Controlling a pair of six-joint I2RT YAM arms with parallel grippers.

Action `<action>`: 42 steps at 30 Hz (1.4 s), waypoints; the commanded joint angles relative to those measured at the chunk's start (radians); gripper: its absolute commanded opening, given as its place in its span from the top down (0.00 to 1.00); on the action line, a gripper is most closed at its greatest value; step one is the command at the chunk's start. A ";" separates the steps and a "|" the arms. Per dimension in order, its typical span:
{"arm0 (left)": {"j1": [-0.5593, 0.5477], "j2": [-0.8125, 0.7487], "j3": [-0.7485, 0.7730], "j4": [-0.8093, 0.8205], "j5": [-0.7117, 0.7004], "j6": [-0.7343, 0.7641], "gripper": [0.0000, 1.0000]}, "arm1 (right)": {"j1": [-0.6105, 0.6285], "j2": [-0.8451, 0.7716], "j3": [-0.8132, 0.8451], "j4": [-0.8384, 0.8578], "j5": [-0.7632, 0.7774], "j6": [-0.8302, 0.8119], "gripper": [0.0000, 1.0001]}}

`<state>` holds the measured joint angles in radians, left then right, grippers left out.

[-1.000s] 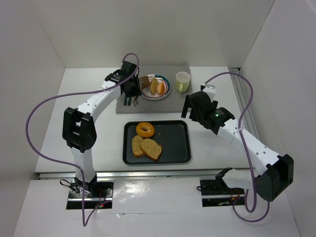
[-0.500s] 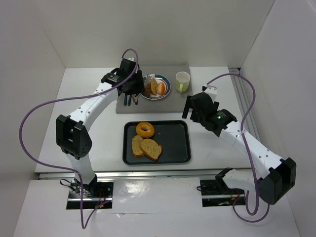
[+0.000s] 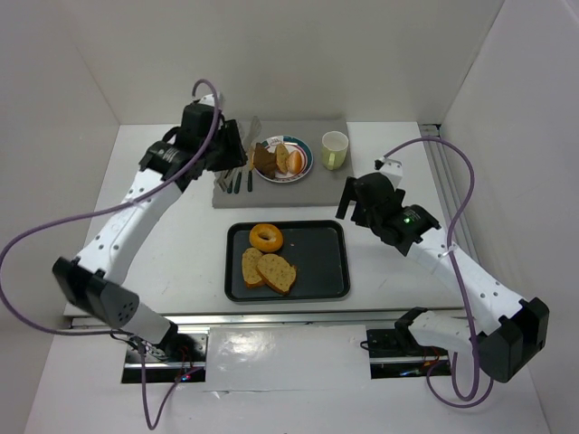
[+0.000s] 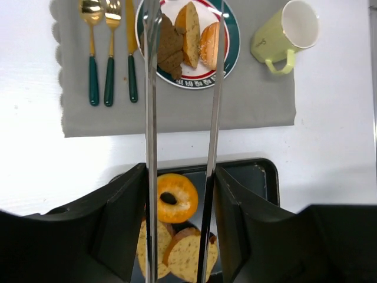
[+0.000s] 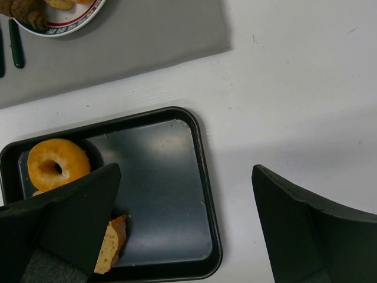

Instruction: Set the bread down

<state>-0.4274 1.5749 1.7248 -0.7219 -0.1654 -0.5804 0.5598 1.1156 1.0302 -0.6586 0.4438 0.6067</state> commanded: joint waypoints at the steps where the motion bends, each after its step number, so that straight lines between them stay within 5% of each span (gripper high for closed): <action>1: 0.022 -0.148 -0.083 -0.011 -0.037 0.044 0.41 | -0.006 -0.031 -0.005 0.007 0.012 0.007 0.00; 9: 0.205 -0.173 -0.277 0.103 -0.186 0.065 0.40 | -0.006 -0.010 -0.015 0.030 -0.019 -0.004 0.00; 20: 0.318 0.177 -0.252 0.284 -0.479 0.091 0.39 | -0.006 0.001 -0.024 0.053 -0.019 -0.013 0.00; 26: 0.372 0.336 -0.219 0.315 -0.396 0.100 0.35 | -0.006 0.001 -0.033 0.044 0.001 -0.004 0.00; 33: 0.469 0.474 -0.024 0.123 -0.180 0.126 0.02 | -0.015 0.010 -0.042 0.043 0.001 -0.004 0.00; 39: 0.460 0.299 0.022 0.045 0.033 0.116 0.01 | -0.015 0.067 0.001 0.011 0.047 0.005 0.00; 42: 0.392 0.179 -0.080 0.053 0.127 0.116 0.01 | -0.024 0.104 0.028 0.002 0.056 0.014 0.00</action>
<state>0.0277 1.9293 1.6852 -0.6453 -0.1806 -0.4706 0.5503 1.1980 1.0012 -0.6502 0.4587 0.6086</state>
